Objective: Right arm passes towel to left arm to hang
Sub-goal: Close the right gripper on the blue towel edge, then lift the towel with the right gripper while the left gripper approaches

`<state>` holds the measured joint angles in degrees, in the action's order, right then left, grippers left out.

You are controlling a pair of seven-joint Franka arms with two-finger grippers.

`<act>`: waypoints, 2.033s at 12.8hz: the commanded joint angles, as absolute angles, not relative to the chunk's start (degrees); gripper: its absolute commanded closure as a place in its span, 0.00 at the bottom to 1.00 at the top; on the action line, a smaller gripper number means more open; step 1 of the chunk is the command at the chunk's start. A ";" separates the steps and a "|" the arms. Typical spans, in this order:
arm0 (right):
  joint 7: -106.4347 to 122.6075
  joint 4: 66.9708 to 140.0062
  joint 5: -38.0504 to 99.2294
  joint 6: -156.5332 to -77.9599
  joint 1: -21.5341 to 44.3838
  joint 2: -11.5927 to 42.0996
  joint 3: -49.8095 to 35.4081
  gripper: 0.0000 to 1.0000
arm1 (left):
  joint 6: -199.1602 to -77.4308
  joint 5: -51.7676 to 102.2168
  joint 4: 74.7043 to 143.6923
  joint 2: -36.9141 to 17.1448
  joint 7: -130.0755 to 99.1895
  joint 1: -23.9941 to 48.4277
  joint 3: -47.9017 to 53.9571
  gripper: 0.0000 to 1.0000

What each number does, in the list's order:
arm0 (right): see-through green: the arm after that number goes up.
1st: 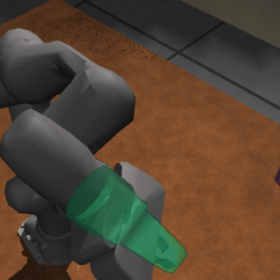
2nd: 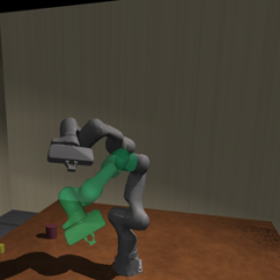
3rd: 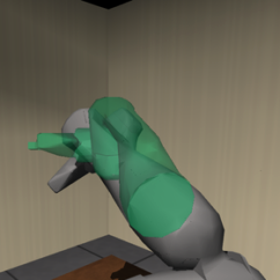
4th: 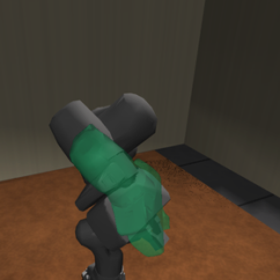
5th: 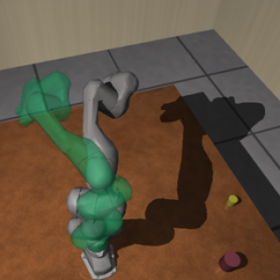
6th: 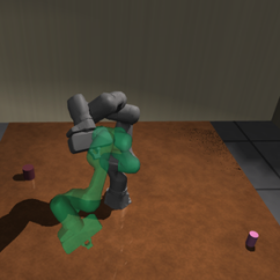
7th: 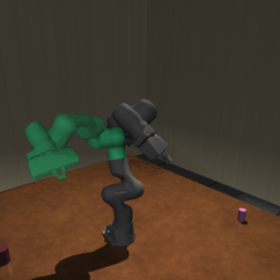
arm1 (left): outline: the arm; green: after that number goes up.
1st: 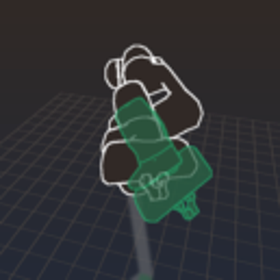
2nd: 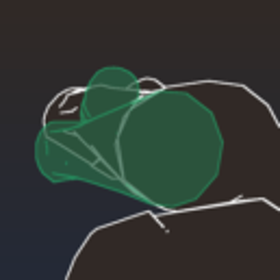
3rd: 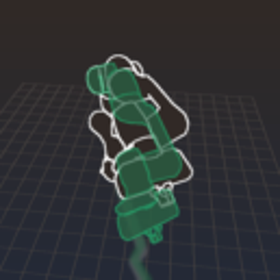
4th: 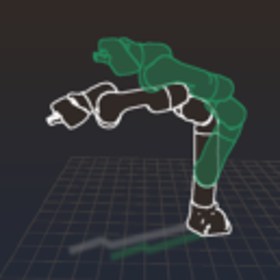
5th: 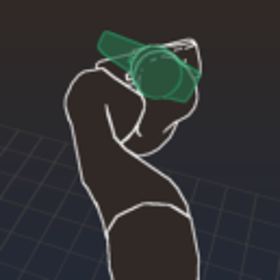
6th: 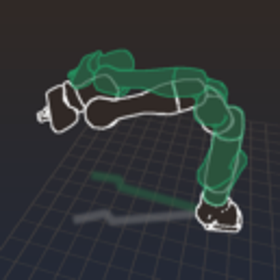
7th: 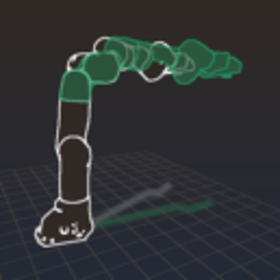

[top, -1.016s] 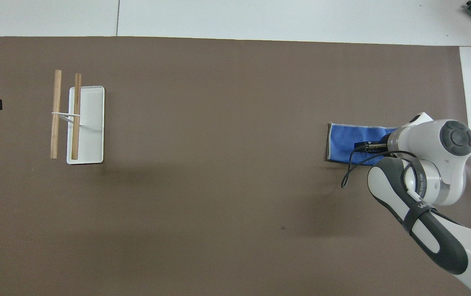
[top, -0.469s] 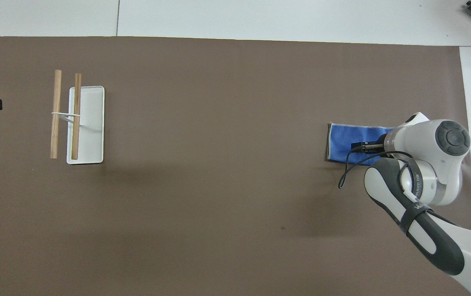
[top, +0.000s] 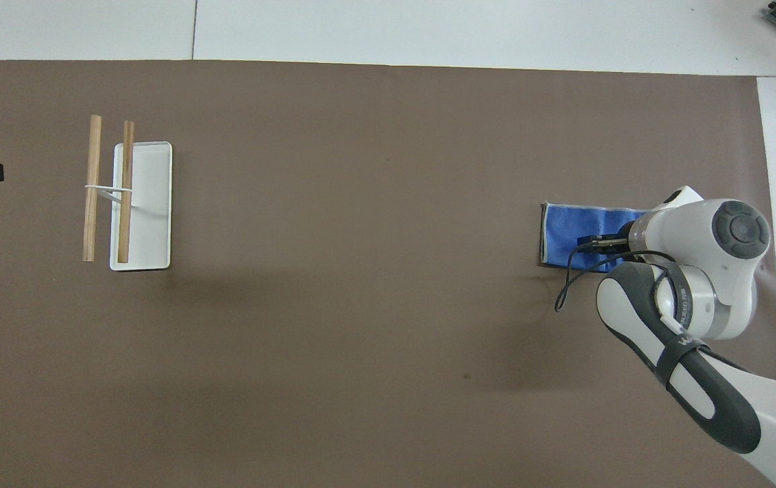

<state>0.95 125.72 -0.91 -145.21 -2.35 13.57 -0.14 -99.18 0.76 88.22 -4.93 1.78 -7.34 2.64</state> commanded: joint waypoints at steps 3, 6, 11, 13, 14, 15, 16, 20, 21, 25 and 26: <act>-0.61 125.69 0.44 -142.22 -2.46 12.14 -2.01 1.00 | -99.32 0.26 89.91 -3.34 2.02 -7.29 2.81 0.00; -3.42 124.02 2.88 -137.13 -2.46 9.15 -5.79 1.00 | -98.09 0.26 90.09 -2.55 1.76 -7.65 2.90 0.00; -4.04 119.10 18.77 -130.78 -2.46 5.10 -14.14 1.00 | -104.30 5.17 95.87 -0.36 -4.55 -6.86 2.90 0.00; -4.13 116.56 25.81 -130.17 -2.46 4.83 -15.98 1.00 | -108.96 9.73 100.26 1.14 -8.59 -6.77 2.90 0.00; -5.26 114.80 29.58 -129.99 -2.46 4.75 -17.30 1.00 | -111.07 13.06 101.94 1.84 -12.53 -6.77 2.90 0.00; -7.62 113.83 32.75 -129.90 -2.46 4.66 -17.58 1.00 | -113.09 15.71 102.82 2.11 -17.79 -6.51 3.07 0.00; -9.04 112.25 36.18 -129.90 -2.46 4.57 -18.62 1.00 | -115.38 17.73 103.53 2.11 -23.76 -6.16 3.42 0.00; -16.51 106.62 46.66 -130.34 -2.46 5.10 -23.89 1.00 | -125.74 19.51 108.01 3.25 -47.32 -4.40 10.18 0.00; -17.22 106.09 47.54 -130.95 -2.37 5.27 -24.95 1.00 | -128.47 20.47 109.15 3.34 -51.20 -4.48 12.37 0.00; -22.47 105.47 56.59 -138.82 2.53 5.54 -25.93 1.00 | -138.49 21.09 111.96 3.25 -68.16 -5.36 21.95 0.00; -24.33 105.47 56.78 -142.00 4.20 5.97 -25.93 1.00 | -140.52 21.09 113.36 3.34 -71.42 -5.62 24.06 0.00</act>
